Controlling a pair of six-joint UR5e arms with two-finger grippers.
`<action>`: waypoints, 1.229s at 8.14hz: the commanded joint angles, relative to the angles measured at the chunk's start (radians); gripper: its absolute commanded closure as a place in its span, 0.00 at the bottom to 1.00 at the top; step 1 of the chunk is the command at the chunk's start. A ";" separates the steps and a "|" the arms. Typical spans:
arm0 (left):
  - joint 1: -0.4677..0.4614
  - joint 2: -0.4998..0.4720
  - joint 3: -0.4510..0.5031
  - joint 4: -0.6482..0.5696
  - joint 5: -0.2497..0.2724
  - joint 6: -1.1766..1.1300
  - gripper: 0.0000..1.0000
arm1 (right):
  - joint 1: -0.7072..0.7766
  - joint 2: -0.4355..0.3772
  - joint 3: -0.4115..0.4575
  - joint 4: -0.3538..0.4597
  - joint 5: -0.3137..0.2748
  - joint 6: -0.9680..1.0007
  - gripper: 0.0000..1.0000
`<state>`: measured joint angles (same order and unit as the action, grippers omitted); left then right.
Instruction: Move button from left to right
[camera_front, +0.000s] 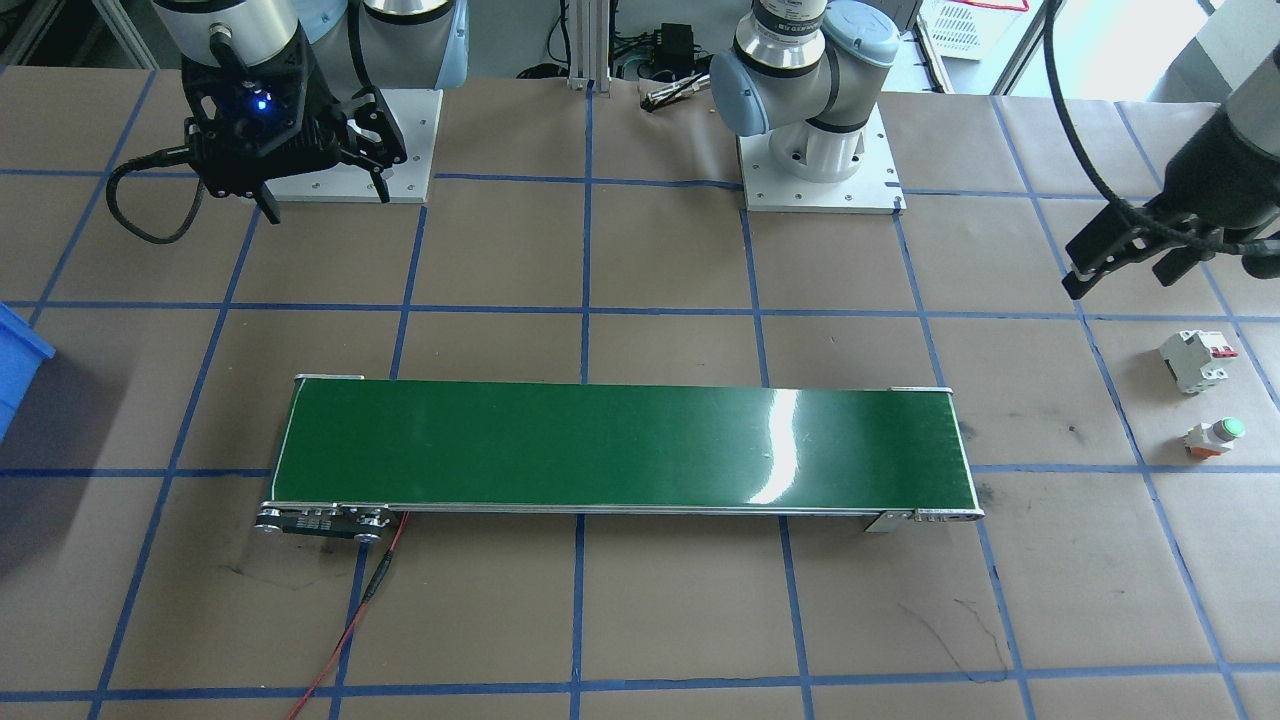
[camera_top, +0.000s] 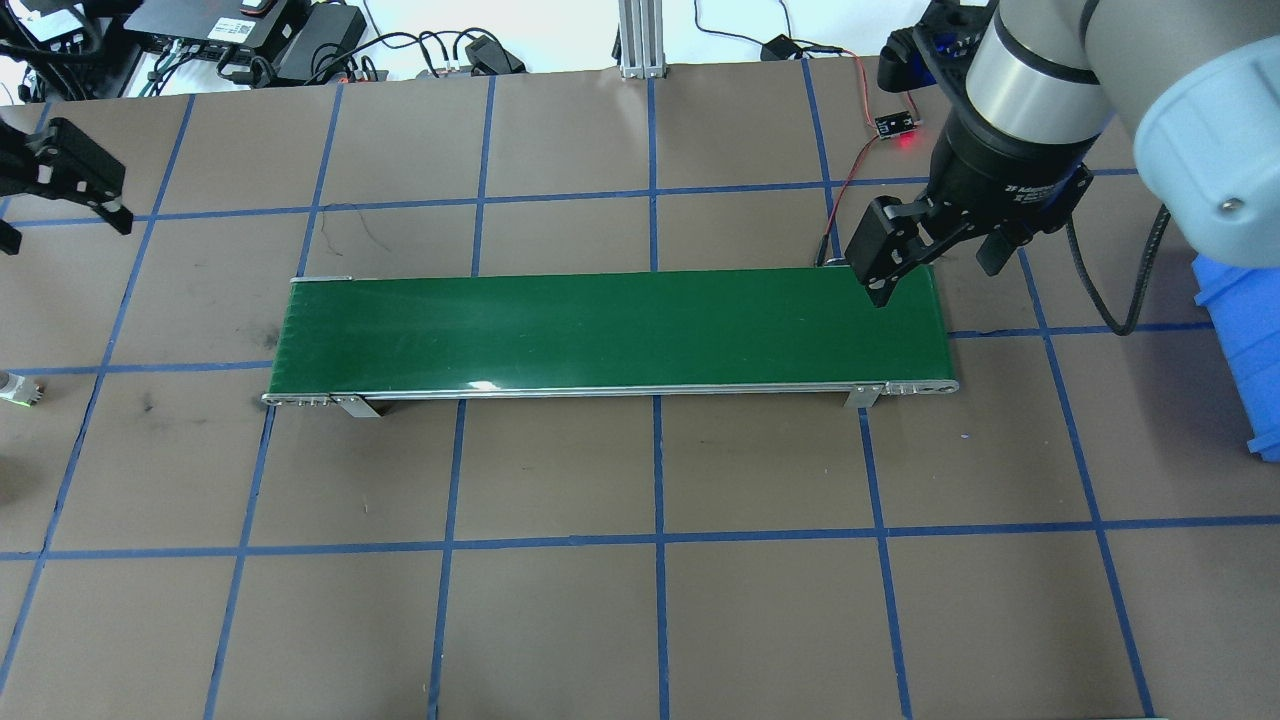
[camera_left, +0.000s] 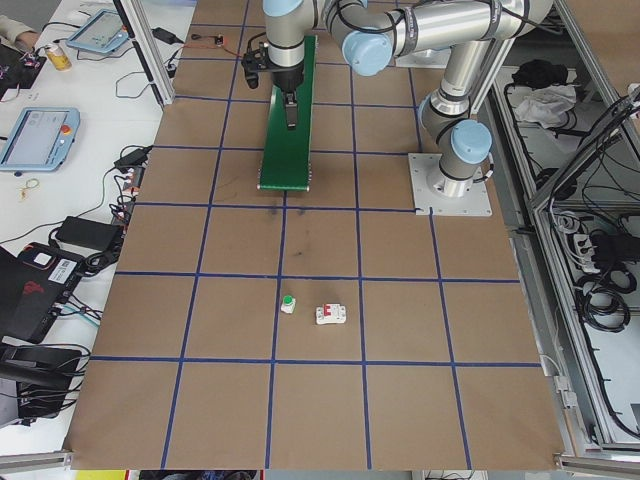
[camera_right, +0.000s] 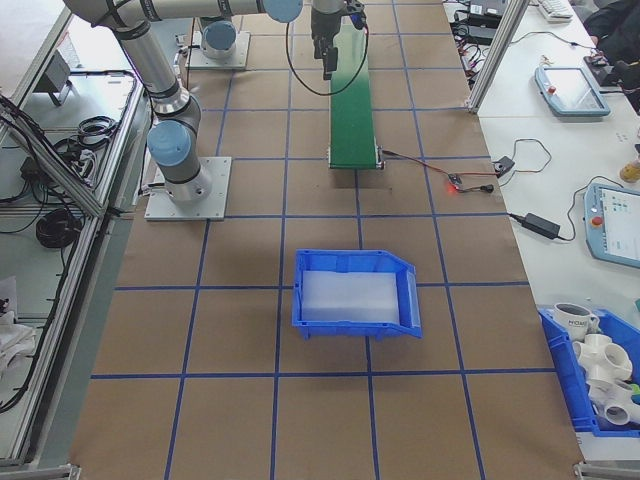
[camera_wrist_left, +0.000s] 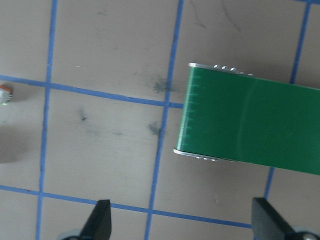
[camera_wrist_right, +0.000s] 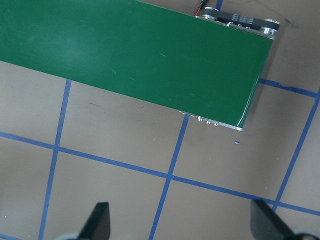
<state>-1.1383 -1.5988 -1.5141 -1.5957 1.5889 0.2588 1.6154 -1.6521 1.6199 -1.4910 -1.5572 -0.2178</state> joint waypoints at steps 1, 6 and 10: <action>0.125 -0.088 0.008 0.003 0.080 0.283 0.00 | 0.001 0.000 0.000 0.000 0.000 0.000 0.00; 0.350 -0.249 0.014 0.072 0.079 0.740 0.00 | 0.001 -0.002 0.002 0.000 0.009 0.000 0.00; 0.383 -0.358 0.008 0.324 0.079 0.893 0.00 | 0.001 -0.002 0.000 0.000 0.003 0.001 0.00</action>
<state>-0.7776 -1.9212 -1.5016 -1.3277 1.6677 1.1217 1.6168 -1.6536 1.6206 -1.4910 -1.5487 -0.2178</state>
